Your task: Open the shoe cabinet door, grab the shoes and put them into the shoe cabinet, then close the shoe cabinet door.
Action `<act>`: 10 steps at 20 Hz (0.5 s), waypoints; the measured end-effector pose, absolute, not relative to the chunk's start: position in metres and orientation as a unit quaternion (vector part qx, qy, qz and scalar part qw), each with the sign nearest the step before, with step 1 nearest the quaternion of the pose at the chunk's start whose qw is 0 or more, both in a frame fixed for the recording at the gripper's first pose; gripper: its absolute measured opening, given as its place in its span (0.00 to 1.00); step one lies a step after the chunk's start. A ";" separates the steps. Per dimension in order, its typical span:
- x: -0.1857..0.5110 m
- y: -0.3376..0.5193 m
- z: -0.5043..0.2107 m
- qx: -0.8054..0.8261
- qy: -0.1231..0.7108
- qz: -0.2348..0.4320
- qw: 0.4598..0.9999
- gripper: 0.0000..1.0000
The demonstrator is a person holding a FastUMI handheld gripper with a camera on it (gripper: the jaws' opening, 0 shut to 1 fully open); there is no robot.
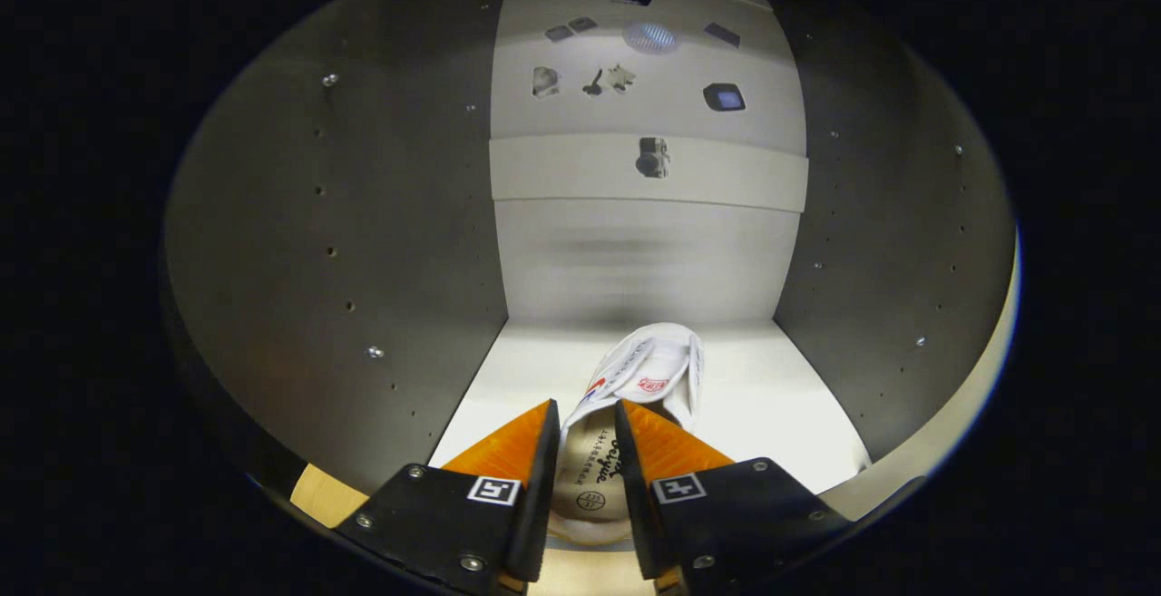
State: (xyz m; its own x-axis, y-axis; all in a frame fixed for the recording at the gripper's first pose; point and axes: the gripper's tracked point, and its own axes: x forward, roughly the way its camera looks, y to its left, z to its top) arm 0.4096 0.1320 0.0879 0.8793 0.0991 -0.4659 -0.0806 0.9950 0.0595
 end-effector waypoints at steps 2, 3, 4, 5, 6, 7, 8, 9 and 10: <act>0.397 0.129 0.099 0.015 0.232 0.042 0.972 0.54; 0.390 0.125 0.105 0.013 0.228 0.038 0.973 0.65; 0.383 0.122 0.108 0.011 0.225 0.032 0.974 0.70; 0.373 0.119 0.113 0.012 0.222 0.029 0.975 0.76; 0.362 0.118 0.117 0.013 0.221 0.027 0.975 0.79; 0.352 0.116 0.121 0.013 0.218 0.026 0.975 0.81; 0.341 0.114 0.124 0.013 0.216 0.025 0.976 0.82; 0.327 0.113 0.129 0.014 0.212 0.026 0.977 0.83; 0.314 0.114 0.134 0.015 0.208 0.028 0.978 0.84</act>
